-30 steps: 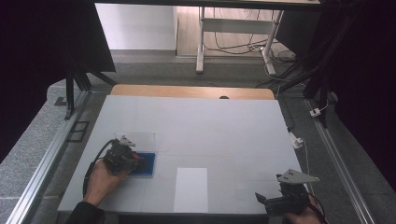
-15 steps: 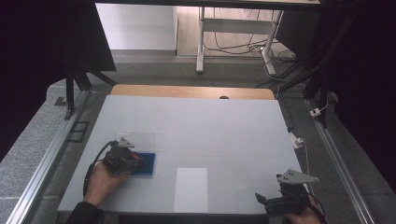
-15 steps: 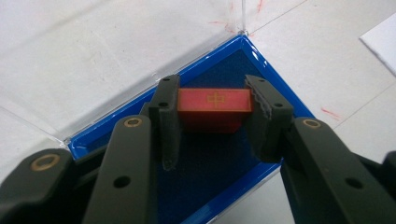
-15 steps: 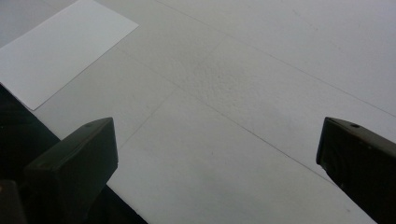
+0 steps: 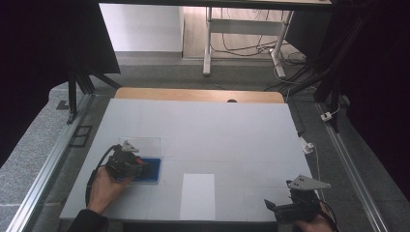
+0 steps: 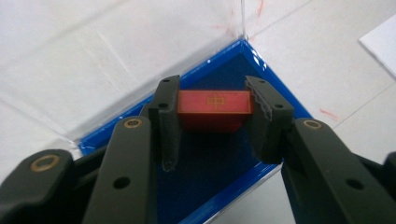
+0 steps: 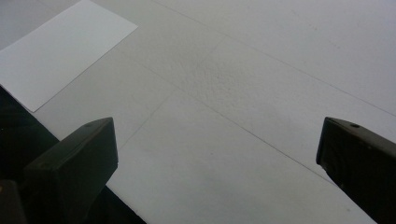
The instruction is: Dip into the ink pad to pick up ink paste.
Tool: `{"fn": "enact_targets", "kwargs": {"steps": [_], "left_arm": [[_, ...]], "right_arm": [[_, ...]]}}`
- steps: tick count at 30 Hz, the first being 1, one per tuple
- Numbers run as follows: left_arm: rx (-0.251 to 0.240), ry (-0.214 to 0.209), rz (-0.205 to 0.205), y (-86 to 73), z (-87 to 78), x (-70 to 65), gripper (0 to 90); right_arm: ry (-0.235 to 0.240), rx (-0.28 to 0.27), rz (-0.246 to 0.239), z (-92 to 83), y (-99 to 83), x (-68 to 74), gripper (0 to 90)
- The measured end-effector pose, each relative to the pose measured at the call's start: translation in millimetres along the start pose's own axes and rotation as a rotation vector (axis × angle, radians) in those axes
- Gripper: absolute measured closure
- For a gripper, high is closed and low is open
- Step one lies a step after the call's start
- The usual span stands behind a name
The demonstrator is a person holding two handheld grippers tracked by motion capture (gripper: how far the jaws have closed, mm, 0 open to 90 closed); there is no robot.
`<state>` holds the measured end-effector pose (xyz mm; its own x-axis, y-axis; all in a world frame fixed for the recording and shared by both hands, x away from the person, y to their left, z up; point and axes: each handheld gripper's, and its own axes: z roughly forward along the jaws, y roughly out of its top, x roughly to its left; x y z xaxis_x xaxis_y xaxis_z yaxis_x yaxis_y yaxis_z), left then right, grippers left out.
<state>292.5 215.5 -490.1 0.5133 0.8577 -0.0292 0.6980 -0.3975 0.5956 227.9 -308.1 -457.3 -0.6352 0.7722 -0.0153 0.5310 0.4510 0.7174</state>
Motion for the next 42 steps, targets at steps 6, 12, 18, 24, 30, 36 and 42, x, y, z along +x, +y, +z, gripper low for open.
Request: {"fn": "enact_targets", "kwargs": {"steps": [6,12,18,24,30,36,42], "left_arm": [[-0.019,0.009,-0.02,-4.9,-11.3,5.8,58.7],[-0.018,0.015,-0.043,-13.1,-17.8,12.9,58.7],[0.026,-0.005,-0.043,-14.2,-9.4,15.8,58.7],[0.05,-0.011,-0.008,-11.4,-0.9,11.7,58.7],[0.04,-0.017,-0.039,-14.8,1.0,12.3,58.9],[0.04,0.022,-0.016,-15.9,1.4,5.2,59.1],[0.023,-0.019,-0.065,-18.7,1.4,12.0,59.2]], "right_arm": [[0.005,-0.002,0.006,-0.4,-0.2,-0.8,0.0],[0.009,-0.001,0.006,-0.7,0.0,-0.7,0.0],[0.013,-0.004,0.012,-0.4,-0.1,-1.3,0.0],[0.011,-0.001,0.004,-0.9,-0.1,-0.7,0.0],[0.013,-0.001,0.003,-0.3,0.0,-0.5,0.0],[0.014,0.0,0.001,-0.3,-0.1,-0.2,0.0],[0.015,0.002,-0.003,0.0,0.0,0.2,0.0]]}}
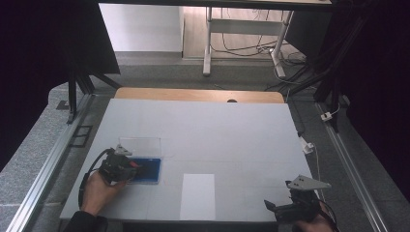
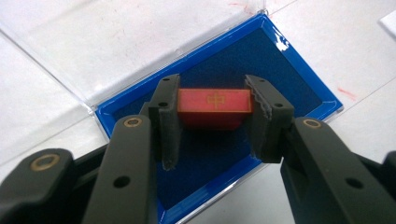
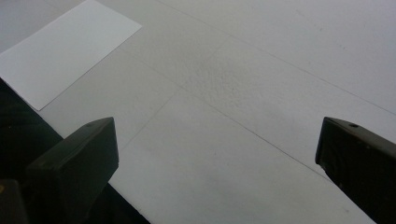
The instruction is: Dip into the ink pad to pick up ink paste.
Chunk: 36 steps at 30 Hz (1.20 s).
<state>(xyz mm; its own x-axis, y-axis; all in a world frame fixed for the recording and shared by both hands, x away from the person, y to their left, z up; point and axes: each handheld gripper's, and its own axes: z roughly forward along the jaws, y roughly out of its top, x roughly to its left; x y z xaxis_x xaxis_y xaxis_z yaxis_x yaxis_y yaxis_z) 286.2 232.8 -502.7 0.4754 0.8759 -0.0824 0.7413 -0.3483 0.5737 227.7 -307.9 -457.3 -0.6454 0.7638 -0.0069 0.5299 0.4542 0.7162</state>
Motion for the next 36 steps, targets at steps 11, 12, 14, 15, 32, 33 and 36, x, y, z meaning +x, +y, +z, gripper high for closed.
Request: {"fn": "enact_targets", "kwargs": {"steps": [11,12,14,15,32,33,36], "left_arm": [[0.011,0.028,0.015,1.6,0.6,-4.3,59.1],[0.009,0.02,0.009,1.2,0.5,-3.0,59.1],[0.012,0.029,0.018,1.9,0.6,-4.3,59.1],[0.014,0.034,0.025,2.4,0.6,-5.2,59.0],[-0.04,-0.005,0.002,3.4,-14.2,-3.0,58.6],[-0.045,-0.009,0.008,3.4,-15.6,-3.1,58.5],[-0.056,-0.012,0.012,3.9,-19.4,-4.1,58.5]], "right_arm": [[0.0,0.002,-0.003,-0.1,0.0,0.4,0.0],[0.0,0.003,-0.004,0.0,0.1,0.4,0.0],[-0.002,0.006,-0.005,0.2,0.2,0.6,0.0],[-0.003,0.007,-0.007,0.2,0.2,0.7,0.0],[0.002,0.004,0.0,0.4,0.2,-0.3,0.0],[0.002,0.004,0.001,0.4,0.2,-0.3,0.0],[0.003,0.003,0.003,0.4,0.1,-0.3,0.0]]}}
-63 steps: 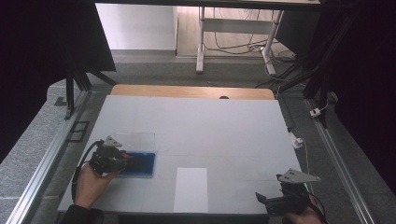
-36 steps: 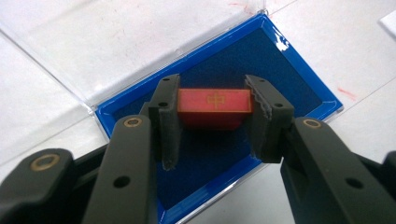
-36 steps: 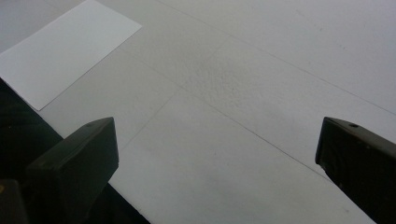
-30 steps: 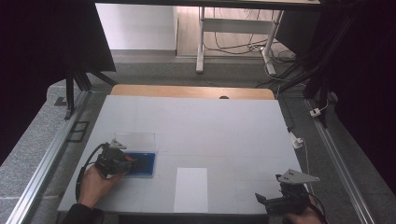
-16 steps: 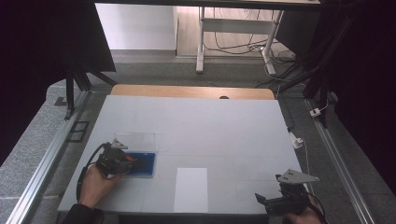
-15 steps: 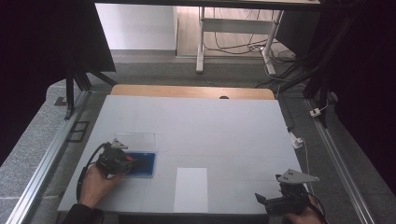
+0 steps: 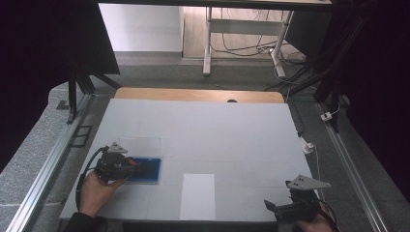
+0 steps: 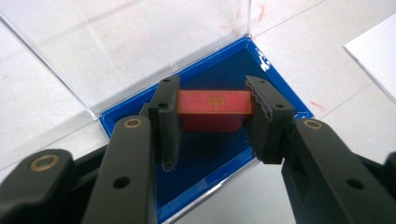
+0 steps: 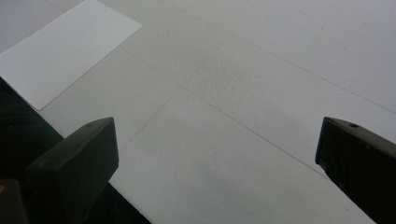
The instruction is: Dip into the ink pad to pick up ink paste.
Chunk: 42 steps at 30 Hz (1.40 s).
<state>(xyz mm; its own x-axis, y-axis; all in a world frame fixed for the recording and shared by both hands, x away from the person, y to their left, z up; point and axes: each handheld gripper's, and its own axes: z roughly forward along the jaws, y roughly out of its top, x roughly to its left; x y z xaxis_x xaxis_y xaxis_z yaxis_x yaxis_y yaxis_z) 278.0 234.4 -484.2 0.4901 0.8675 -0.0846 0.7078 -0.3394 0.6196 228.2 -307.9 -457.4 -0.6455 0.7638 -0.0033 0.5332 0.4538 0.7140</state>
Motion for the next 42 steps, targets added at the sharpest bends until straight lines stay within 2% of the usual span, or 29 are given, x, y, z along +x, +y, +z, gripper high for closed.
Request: {"fn": "enact_targets", "kwargs": {"steps": [10,18,22,27,42], "left_arm": [[-0.058,-0.041,0.01,2.7,-11.2,-6.0,58.5],[-0.087,-0.073,0.081,9.0,-15.9,-19.6,58.5],[-0.094,-0.09,0.09,11.5,-17.4,-24.3,58.5],[-0.097,-0.116,0.081,14.0,-18.7,-29.0,58.5],[-0.105,-0.155,0.129,18.9,-18.5,-43.0,58.5]], "right_arm": [[0.001,0.002,0.003,0.1,0.0,-0.2,0.0],[0.001,0.0,0.004,0.0,-0.1,-0.4,0.0],[0.0,-0.001,0.004,-0.1,-0.1,-0.6,0.0],[-0.001,0.0,0.003,-0.2,-0.2,-0.4,0.0],[0.0,0.0,0.004,-0.2,-0.2,-0.5,0.0]]}}
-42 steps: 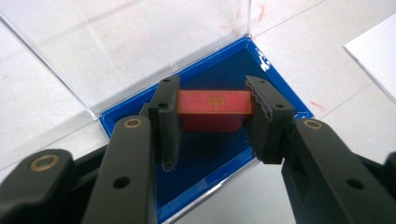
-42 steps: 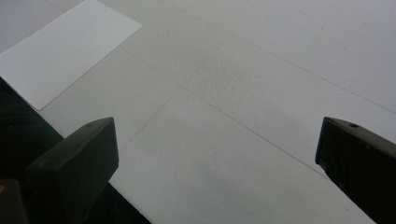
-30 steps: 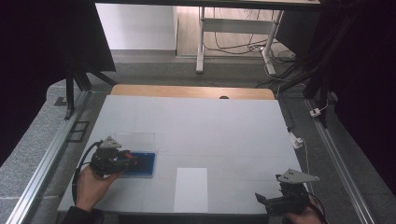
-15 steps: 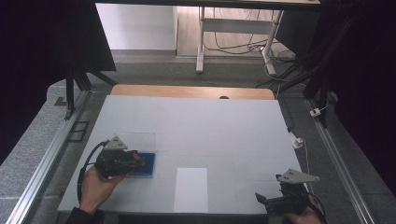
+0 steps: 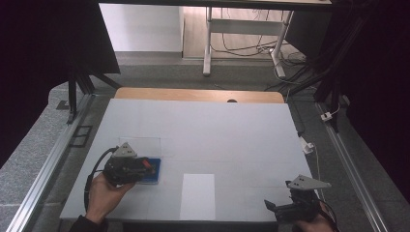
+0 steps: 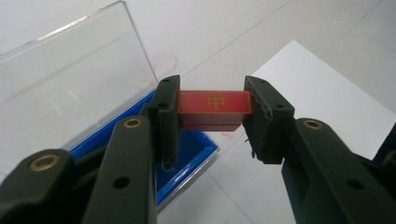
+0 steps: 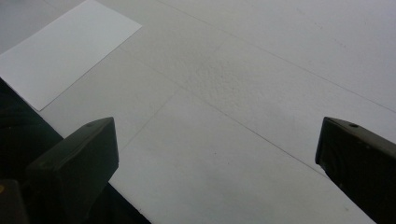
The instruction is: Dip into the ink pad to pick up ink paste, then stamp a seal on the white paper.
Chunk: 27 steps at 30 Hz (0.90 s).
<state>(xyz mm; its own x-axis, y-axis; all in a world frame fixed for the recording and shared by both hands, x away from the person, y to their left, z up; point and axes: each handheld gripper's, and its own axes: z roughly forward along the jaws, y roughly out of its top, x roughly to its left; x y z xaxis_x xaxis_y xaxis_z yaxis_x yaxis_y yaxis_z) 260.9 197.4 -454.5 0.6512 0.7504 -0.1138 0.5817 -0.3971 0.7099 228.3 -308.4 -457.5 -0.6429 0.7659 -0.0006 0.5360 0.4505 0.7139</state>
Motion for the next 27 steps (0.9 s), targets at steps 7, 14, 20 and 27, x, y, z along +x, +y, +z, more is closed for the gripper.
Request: {"fn": "enact_targets", "kwargs": {"steps": [7,14,20,27], "left_arm": [[0.004,-0.016,0.034,5.6,4.1,-10.0,58.5],[0.022,-0.055,0.038,12.5,10.8,-18.9,58.6],[0.024,-0.085,0.06,18.7,18.1,-27.4,58.6],[0.039,-0.117,0.108,26.3,28.8,-40.2,58.5]], "right_arm": [[0.001,-0.003,0.0,-0.3,0.0,-0.2,0.0],[-0.001,-0.001,0.003,0.2,0.1,-0.3,0.0],[0.0,0.002,0.0,0.3,0.1,0.0,0.0],[-0.001,0.003,0.0,0.4,0.2,0.1,0.0]]}}
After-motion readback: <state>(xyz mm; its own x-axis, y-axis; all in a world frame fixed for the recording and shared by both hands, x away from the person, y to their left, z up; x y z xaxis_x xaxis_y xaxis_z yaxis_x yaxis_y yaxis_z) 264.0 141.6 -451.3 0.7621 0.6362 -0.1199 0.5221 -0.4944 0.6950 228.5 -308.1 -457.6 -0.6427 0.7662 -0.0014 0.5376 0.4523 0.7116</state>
